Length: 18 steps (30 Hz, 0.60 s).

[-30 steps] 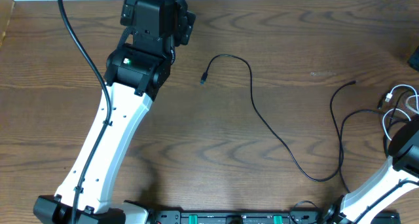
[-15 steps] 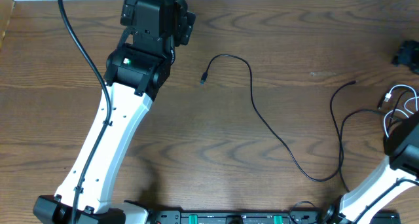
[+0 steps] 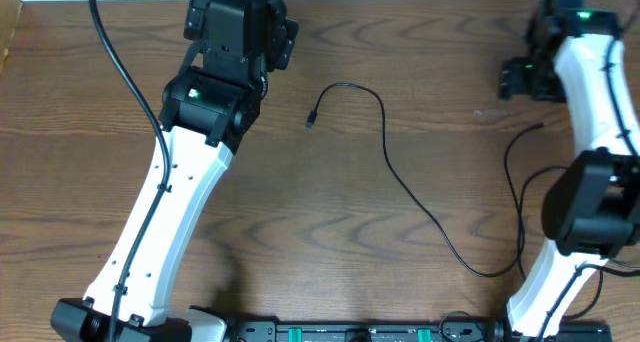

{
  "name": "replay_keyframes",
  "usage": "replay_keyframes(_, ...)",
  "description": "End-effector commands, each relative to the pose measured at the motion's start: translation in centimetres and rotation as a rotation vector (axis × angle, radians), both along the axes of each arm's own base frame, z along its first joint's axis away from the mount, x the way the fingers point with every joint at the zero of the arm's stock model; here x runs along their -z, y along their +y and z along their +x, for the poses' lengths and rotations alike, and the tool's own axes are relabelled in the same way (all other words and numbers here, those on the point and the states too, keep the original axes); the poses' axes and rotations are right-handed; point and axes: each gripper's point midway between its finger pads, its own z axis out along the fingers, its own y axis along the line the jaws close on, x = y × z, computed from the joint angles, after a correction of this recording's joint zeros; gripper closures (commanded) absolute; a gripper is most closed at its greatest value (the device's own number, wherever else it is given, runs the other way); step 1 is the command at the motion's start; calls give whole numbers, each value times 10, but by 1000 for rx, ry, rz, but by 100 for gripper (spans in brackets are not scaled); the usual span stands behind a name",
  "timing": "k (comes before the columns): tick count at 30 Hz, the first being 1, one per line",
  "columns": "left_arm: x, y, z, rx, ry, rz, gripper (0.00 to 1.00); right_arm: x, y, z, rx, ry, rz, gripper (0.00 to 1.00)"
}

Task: Untangle cables
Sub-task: 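Move the right gripper left to the loose black cable at center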

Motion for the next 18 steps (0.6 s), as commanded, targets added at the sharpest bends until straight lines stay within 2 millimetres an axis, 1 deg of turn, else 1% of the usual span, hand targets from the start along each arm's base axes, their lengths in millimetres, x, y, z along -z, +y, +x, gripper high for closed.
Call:
replay_keyframes(1,-14,1,-5,-4,-31,-23,2,-3,20,0,-61,13,-5,22)
replay_keyframes(5,-13,2,-5,-3,-30,-16,2,-1,54,-9,-125,56,38,25)
replay_keyframes(8,-13,2,-5,-3,-30,-15,2,1,87,-17,-200,85,126,30)
replay_keyframes(11,-13,2,-5,-3,-28,-15,2,2,114,-27,-271,119,190,30)
replay_keyframes(15,-13,2,-5,-2,-27,-15,2,2,137,-45,-333,182,184,29)
replay_keyframes(18,-13,2,-5,-3,-28,-15,2,2,148,-60,-364,233,179,29)
